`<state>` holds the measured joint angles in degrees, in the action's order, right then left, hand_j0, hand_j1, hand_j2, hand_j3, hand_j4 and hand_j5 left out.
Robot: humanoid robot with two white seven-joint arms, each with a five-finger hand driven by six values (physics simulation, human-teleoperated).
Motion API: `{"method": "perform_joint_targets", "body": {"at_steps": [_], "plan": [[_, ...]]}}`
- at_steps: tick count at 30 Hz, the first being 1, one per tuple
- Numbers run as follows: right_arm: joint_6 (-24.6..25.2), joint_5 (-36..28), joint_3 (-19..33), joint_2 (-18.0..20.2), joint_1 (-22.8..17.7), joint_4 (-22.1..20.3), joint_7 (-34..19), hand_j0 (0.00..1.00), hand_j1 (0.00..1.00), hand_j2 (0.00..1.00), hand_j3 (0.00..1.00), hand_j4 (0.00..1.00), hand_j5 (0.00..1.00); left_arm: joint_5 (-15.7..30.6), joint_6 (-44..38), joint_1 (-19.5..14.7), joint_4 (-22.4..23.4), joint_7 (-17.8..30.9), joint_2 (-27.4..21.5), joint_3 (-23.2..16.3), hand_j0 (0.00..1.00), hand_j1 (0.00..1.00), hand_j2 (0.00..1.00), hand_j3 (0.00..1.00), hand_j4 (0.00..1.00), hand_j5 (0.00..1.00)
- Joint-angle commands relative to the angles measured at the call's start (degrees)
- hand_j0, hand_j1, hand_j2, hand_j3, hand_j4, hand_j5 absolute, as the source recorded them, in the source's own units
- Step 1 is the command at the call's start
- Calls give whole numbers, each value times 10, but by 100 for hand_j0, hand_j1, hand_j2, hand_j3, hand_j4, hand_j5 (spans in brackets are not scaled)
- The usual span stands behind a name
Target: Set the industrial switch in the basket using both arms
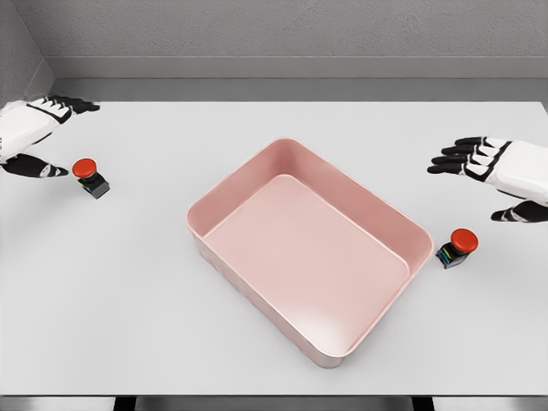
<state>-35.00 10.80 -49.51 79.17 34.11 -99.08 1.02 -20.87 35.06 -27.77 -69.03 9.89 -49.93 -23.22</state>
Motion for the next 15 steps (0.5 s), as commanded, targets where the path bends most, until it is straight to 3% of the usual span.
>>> {"method": "perform_joint_targets", "body": {"at_steps": [1, 4, 7, 13, 15], "plan": [[0, -4, -1, 0, 1, -1, 0, 100, 100, 100, 100, 100, 100, 4, -1, 2, -5, 1, -11, -1, 100, 100, 100, 100, 100, 100], [0, -12, -1, 2, 0, 6, 6, 100, 100, 100, 100, 100, 100, 4, -1, 21, -4, 12, -13, -2, 100, 100, 100, 100, 100, 100], [0, -12, -1, 1, -2, 49, 8, 100, 100, 100, 100, 100, 100, 3, -1, 25, -2, 12, -12, -2, 100, 100, 100, 100, 100, 100], [0, -25, -25, -17, -31, 71, 10, 100, 100, 100, 100, 100, 100, -4, -1, 22, 21, 12, -10, -13, 100, 100, 100, 100, 100, 100], [0, -48, -25, -31, -33, 115, 11, 100, 100, 100, 100, 100, 100, -11, -1, 19, 29, 12, -6, -14, 100, 100, 100, 100, 100, 100]]}}
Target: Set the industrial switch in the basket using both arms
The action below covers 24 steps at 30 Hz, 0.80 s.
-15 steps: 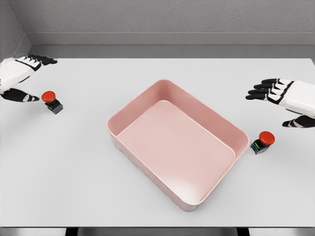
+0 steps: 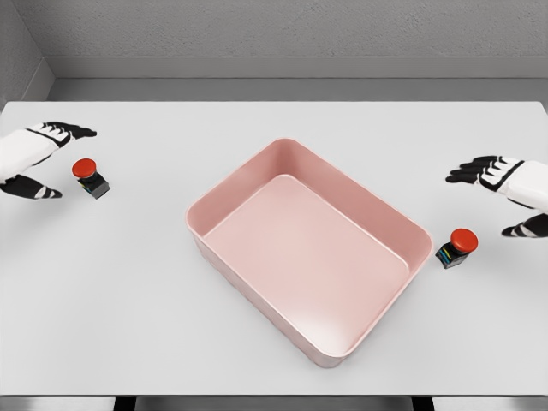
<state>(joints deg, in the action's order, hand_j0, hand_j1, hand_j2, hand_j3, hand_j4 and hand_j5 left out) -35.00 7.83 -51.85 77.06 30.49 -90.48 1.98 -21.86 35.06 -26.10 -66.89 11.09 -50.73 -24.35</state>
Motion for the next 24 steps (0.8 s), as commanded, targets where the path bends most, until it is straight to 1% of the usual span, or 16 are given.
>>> {"method": "perform_joint_targets", "body": {"at_steps": [1, 2, 3, 4, 6, 7, 9, 14, 15, 16, 17, 20, 22, 23, 24], "plan": [[0, -25, -2, -15, -2, 36, 1, 100, 100, 100, 100, 100, 100, -3, -1, -1, 14, 0, 5, -3, 100, 100, 100, 100, 100, 100], [0, -42, -3, -15, -9, 37, 0, 100, 100, 100, 100, 100, 100, -10, -1, -7, 20, 0, 8, -9, 100, 100, 100, 100, 100, 100], [0, -46, -7, -15, -17, 38, 0, 100, 100, 100, 100, 100, 100, -15, -1, -22, 35, 0, 18, -23, 100, 100, 100, 100, 100, 100], [0, -49, -16, -16, -18, 45, 0, 100, 100, 100, 100, 100, 100, -18, -1, -30, 45, 0, 24, -30, 100, 100, 100, 100, 100, 100], [0, -55, -17, -20, -20, 53, 0, 100, 100, 100, 100, 100, 100, -27, -1, -34, 53, 0, 31, -31, 100, 100, 100, 100, 100, 100], [0, -65, -19, -23, -25, 53, 0, 100, 100, 100, 100, 100, 100, -27, -1, -35, 55, 0, 34, -31, 100, 100, 100, 100, 100, 100], [0, -67, -27, -36, -29, 52, -1, 100, 100, 100, 100, 100, 100, -27, -1, -35, 55, 0, 34, -32, 100, 100, 100, 100, 100, 100], [0, -70, -42, -32, -36, 46, -1, 100, 100, 100, 100, 100, 100, -27, -1, -42, 55, 0, 37, -36, 100, 100, 100, 100, 100, 100], [0, -74, -47, -31, -39, 46, -1, 100, 100, 100, 100, 100, 100, -27, -1, -43, 55, 0, 37, -40, 100, 100, 100, 100, 100, 100], [0, -81, -48, -30, -40, 47, -1, 100, 100, 100, 100, 100, 100, -28, -1, -54, 55, 0, 40, -52, 100, 100, 100, 100, 100, 100], [0, -82, -48, -31, -41, 47, -1, 100, 100, 100, 100, 100, 100, -30, -1, -55, 55, 0, 41, -52, 100, 100, 100, 100, 100, 100], [0, -97, -55, -38, -47, 46, 0, 100, 100, 100, 100, 100, 100, -29, -1, -56, 55, 13, 41, -52, 88, 88, 88, 88, 88, 88], [0, -99, -55, -46, -47, 46, 0, 100, 100, 100, 100, 100, 100, -30, -1, -56, 55, 14, 42, -52, 85, 85, 85, 85, 85, 85], [0, -99, -55, -50, -47, 46, 0, 100, 100, 100, 100, 100, 100, -30, -1, -56, 55, 14, 42, -52, 81, 81, 81, 81, 81, 81], [0, -99, -55, -57, -47, 47, -2, 100, 100, 100, 100, 100, 100, -29, -1, -56, 55, 17, 43, -52, 80, 80, 80, 80, 80, 80]]}}
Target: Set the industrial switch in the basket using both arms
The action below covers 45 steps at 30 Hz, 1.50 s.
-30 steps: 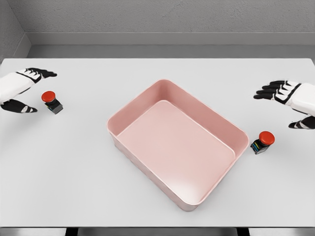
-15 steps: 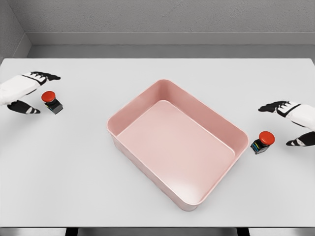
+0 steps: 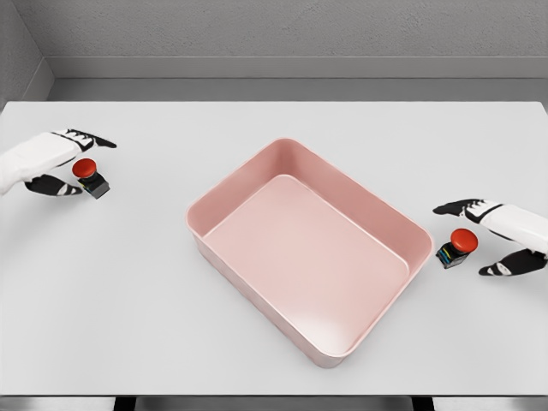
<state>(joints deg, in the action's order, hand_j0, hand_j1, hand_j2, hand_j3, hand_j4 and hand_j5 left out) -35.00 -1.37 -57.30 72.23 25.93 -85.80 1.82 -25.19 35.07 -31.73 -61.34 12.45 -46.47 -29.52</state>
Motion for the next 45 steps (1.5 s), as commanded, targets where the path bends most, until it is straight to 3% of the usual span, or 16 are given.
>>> {"method": "perform_joint_targets", "body": {"at_steps": [1, 6, 12, 30, 40, 45], "plan": [[0, -7, 0, -11, -1, 1, -2, 100, 100, 100, 100, 100, 100, 4, -1, 0, 0, 7, 0, 0, 79, 79, 79, 79, 79, 79], [0, -5, 1, -21, 1, 3, -7, 100, 100, 100, 100, 100, 100, 5, -1, 1, -1, 20, 1, 0, 67, 67, 67, 67, 67, 67], [0, -2, 3, -17, 1, 6, -7, 87, 87, 87, 87, 87, 87, 7, -1, 1, -3, 32, 1, 0, 46, 46, 46, 46, 46, 46], [0, 4, 5, -15, 1, 5, -17, 61, 61, 61, 61, 61, 61, 14, -1, -37, -33, 32, -1, 3, 47, 47, 47, 47, 47, 47], [0, 4, 25, -13, 1, 5, -24, 46, 46, 46, 46, 46, 46, 23, -1, -49, -131, 32, 10, 3, 47, 47, 47, 47, 47, 47], [0, 1, 45, -8, 1, 2, -26, 45, 45, 45, 45, 45, 45, 23, -1, -51, -162, 32, 20, 1, 47, 47, 47, 47, 47, 47]]}}
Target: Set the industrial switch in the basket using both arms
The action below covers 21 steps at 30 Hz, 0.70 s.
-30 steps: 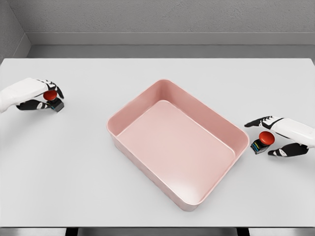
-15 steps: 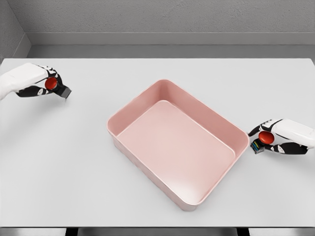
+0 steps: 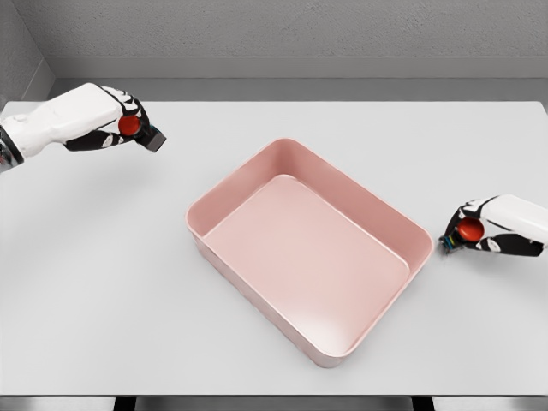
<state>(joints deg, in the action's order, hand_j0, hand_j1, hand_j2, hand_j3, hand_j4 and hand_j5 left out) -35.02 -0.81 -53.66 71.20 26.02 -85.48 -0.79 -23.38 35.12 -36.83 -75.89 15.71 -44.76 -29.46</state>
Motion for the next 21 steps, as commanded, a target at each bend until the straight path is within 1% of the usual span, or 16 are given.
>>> {"method": "perform_joint_targets", "body": {"at_steps": [1, 3, 7, 9, 10, 11, 15, 17, 18, 20, 21], "plan": [[0, -4, 11, 3, 0, -1, -1, 45, 45, 45, 45, 45, 45, 5, -1, 0, -26, -1, 9, 0, 47, 47, 47, 47, 47, 47], [0, -4, 21, 7, 0, -2, -9, 45, 45, 45, 45, 45, 45, 5, -1, 1, -49, -1, 14, -1, 47, 47, 47, 47, 47, 47], [0, -5, 32, 7, 0, -3, -13, 45, 45, 45, 45, 45, 45, 4, -1, 1, -74, -1, 21, -5, 47, 47, 47, 47, 47, 47], [0, -5, 41, 8, 1, -5, -16, 45, 45, 45, 45, 45, 45, 4, -1, 1, -86, -1, 33, -10, 47, 47, 47, 47, 47, 47], [0, -6, 50, 11, 1, -10, -16, 45, 45, 45, 45, 45, 45, 4, -1, 1, -91, -1, 35, -14, 47, 47, 47, 47, 47, 47], [0, -6, 55, 24, 1, -21, -16, 45, 45, 45, 45, 45, 45, 4, -1, 1, -101, -1, 41, -17, 47, 47, 47, 47, 47, 47], [0, -6, 62, 27, 3, -43, -16, 45, 45, 45, 45, 45, 45, 4, -1, 2, -123, 0, 57, -32, 47, 47, 47, 47, 47, 47], [0, -6, 73, 27, 3, -51, -17, 45, 45, 45, 45, 45, 45, 4, -1, 1, -131, 0, 65, -39, 48, 48, 48, 48, 48, 48], [0, -6, 74, 28, 4, -62, -17, 45, 45, 45, 45, 45, 45, 4, -1, 0, -133, 0, 68, -46, 48, 48, 48, 48, 48, 48], [0, -6, 76, 33, 4, -74, -17, 45, 45, 45, 45, 45, 45, 3, -1, -2, -150, 0, 77, -52, 48, 48, 48, 48, 48, 48], [0, -6, 76, 33, 4, -76, -17, 45, 45, 45, 45, 45, 45, 4, -1, -4, -155, 7, 80, -63, 48, 48, 48, 48, 48, 48]]}}
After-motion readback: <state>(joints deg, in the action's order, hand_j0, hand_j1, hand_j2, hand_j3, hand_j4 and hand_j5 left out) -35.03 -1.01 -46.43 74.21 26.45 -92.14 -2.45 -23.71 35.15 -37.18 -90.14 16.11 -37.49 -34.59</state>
